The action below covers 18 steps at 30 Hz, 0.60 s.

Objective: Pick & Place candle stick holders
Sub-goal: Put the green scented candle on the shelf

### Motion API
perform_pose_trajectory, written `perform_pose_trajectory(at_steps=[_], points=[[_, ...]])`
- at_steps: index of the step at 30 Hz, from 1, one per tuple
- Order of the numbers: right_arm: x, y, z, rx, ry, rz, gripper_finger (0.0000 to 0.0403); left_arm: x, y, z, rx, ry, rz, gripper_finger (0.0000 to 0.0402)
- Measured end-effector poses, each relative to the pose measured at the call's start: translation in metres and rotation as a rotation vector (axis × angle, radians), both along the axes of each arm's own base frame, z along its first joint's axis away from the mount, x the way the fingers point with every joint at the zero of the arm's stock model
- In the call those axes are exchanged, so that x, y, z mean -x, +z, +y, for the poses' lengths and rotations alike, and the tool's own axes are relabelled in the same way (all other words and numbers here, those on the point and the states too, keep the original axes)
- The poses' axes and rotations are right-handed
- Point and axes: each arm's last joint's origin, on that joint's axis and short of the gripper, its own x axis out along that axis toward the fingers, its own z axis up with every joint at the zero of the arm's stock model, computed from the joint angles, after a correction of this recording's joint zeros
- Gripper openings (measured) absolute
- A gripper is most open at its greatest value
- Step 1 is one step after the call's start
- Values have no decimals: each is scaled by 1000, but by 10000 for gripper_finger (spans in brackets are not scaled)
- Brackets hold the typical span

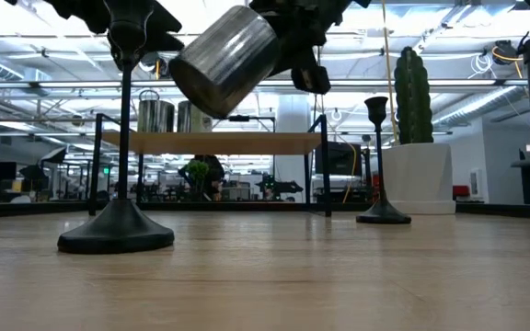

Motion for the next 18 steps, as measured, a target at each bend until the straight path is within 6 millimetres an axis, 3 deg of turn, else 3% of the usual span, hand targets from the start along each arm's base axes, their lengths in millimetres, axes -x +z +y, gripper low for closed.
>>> perform_pose_trajectory(at_steps=[9,18], points=[[-2,1,-1,17,-15,-20,0,-11,-9,-4,105,-56,21,269],[-2,1,1,-21,-12,-18,0,-21,-18,1,124,-93,54,309]])
